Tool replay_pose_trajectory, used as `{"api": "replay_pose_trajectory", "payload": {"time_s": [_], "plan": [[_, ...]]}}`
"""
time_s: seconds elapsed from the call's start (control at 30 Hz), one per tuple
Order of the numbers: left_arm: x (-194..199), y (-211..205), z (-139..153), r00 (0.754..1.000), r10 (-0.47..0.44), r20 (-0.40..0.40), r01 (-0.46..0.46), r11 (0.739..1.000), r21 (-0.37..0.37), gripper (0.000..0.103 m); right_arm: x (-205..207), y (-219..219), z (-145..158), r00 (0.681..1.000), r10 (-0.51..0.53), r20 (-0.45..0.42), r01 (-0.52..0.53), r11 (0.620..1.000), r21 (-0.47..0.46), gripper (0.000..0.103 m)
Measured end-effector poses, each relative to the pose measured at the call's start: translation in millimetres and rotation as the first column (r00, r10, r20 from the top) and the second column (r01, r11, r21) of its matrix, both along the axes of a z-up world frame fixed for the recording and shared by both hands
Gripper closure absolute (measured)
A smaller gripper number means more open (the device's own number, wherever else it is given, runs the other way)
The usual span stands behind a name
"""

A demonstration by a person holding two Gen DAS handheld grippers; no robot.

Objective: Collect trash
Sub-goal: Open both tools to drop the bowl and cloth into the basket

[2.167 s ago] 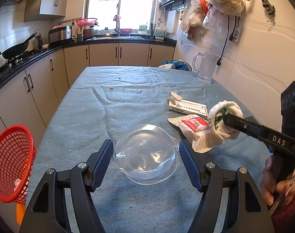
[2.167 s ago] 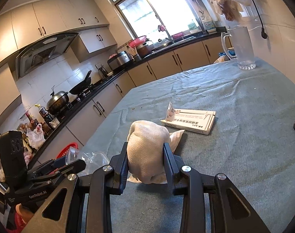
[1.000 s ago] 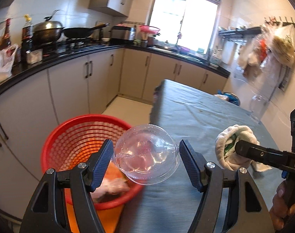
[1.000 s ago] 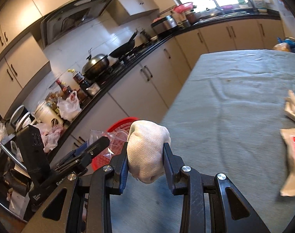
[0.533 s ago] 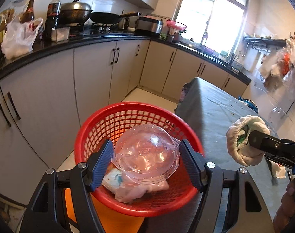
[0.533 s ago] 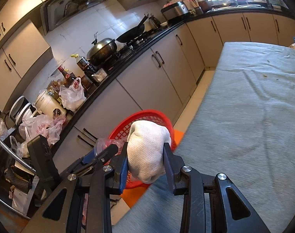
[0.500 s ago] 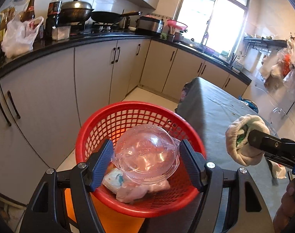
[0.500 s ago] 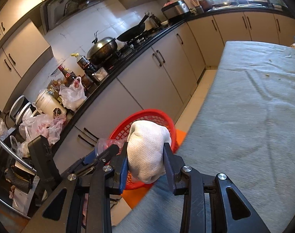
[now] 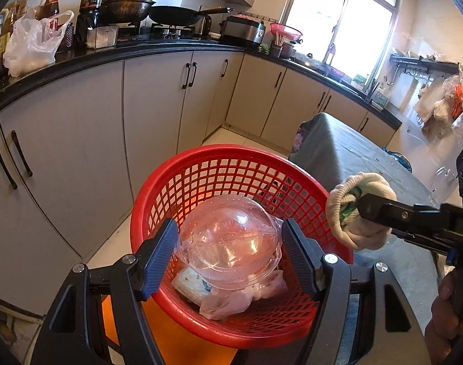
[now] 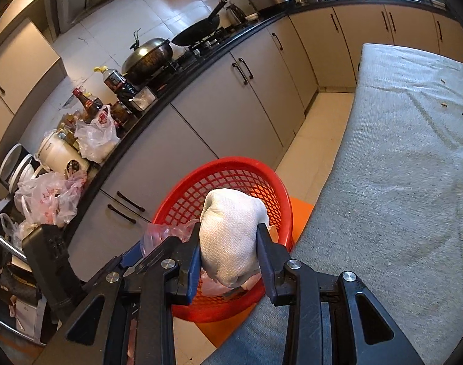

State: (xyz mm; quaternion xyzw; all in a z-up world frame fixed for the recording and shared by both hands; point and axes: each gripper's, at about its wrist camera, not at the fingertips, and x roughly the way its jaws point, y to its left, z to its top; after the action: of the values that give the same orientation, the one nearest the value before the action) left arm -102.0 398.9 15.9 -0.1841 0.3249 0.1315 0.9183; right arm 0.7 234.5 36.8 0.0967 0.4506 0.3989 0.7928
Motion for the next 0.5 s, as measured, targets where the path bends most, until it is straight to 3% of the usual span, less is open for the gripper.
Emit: {"api": "replay_pose_trajectory", "payload": {"time_s": [0.3,0.5], "plan": [[2,3,-1,1.000,0.005,-0.010,-0.005,1.000,-0.005,0.032,4,2,4,1.000,-0.013,0.017,0.013,1.000,0.006,0.057],[2,2,5,1.000,0.001,-0.002,-0.001,1.000,-0.004,0.032,1,-9,14,0.999,-0.022,0.029,0.021,0.999,0.031,0.057]]}}
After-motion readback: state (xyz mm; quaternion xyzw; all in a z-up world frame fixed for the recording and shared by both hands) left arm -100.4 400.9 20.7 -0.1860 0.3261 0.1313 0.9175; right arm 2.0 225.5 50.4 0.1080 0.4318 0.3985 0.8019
